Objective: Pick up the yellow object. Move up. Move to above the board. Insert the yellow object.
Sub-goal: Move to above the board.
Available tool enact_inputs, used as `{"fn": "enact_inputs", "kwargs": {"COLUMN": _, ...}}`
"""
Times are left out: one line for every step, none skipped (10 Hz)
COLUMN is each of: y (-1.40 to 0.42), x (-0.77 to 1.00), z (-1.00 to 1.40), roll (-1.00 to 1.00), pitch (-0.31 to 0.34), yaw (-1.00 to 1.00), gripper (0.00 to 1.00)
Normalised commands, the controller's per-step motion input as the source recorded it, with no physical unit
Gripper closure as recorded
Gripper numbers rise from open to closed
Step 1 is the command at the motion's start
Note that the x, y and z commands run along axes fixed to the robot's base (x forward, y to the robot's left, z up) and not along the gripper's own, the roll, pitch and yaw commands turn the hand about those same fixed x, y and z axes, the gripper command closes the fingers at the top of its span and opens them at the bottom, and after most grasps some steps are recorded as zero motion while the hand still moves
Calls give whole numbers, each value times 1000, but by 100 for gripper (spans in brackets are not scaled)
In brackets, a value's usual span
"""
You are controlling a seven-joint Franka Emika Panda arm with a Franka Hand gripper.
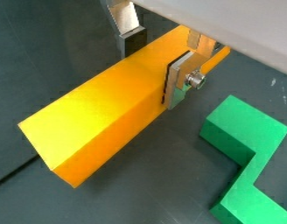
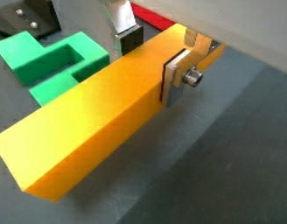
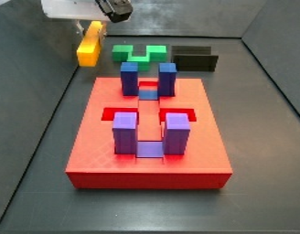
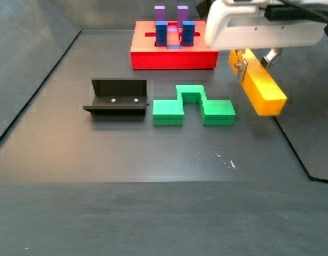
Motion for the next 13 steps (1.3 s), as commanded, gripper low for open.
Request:
{"fn": "enact_inputs", "kwargs": {"y": 1, "x": -7, "z": 1400, "roll": -4, "pitch": 28, "yaw": 6, "gripper": 100}}
{"fn": "enact_inputs", "kwargs": {"y": -3, "x": -34, "z": 1400, "roll": -7, "pitch": 40, "yaw": 3, "gripper": 100}}
{"fn": "enact_inputs", "kwargs": {"y": -1, "x": -17, "z": 1400, "roll": -7, "pitch": 11, "yaw": 1, "gripper": 100}}
{"fn": "enact_inputs", "kwargs": {"y": 1, "x": 4, "z": 1400, "roll": -10, "pitch": 30, "yaw": 0, "gripper": 100}}
{"fn": "enact_inputs", "kwargs": {"y": 3, "x": 30, "z": 1400, "roll": -16, "pitch": 69, "yaw": -3, "gripper": 100}}
{"fn": "enact_inputs", "kwargs": {"y": 0, "x": 46, "z": 1400, "roll": -20, "pitch": 84, "yaw": -3, "gripper": 100}}
{"fn": "enact_inputs", "kwargs": {"y": -2, "x": 23, "z": 822, "roll": -21, "pitch": 77, "yaw": -3, "gripper": 100}}
{"fn": "enact_inputs", "kwargs": {"y": 1, "x": 15, "z": 449, "roll": -19, "pitch": 54, "yaw": -3, "gripper": 100}}
{"fn": "enact_inputs", "kwargs": {"y": 2, "x": 33, "z": 190, "roll": -17, "pitch": 36, "yaw": -4, "gripper": 100}}
{"fn": "enact_inputs", "kwargs": {"y": -1400, "x": 854, "z": 238, "roll": 70, "pitch": 80, "yaw": -270, "gripper": 100}}
{"fn": "enact_inputs", "kwargs": {"y": -1400, "x": 852, "z": 218, "roll": 95, "pitch": 103, "yaw": -238, "gripper": 100}}
{"fn": "enact_inputs", "kwargs": {"y": -1400, "x": 898, "z": 199, "roll": 114, "pitch": 162, "yaw": -116, "gripper": 100}}
{"fn": "enact_inputs", "kwargs": {"y": -1400, "x": 952, "z": 207, "roll": -9, "pitch": 174, "yaw": -54, "gripper": 100}}
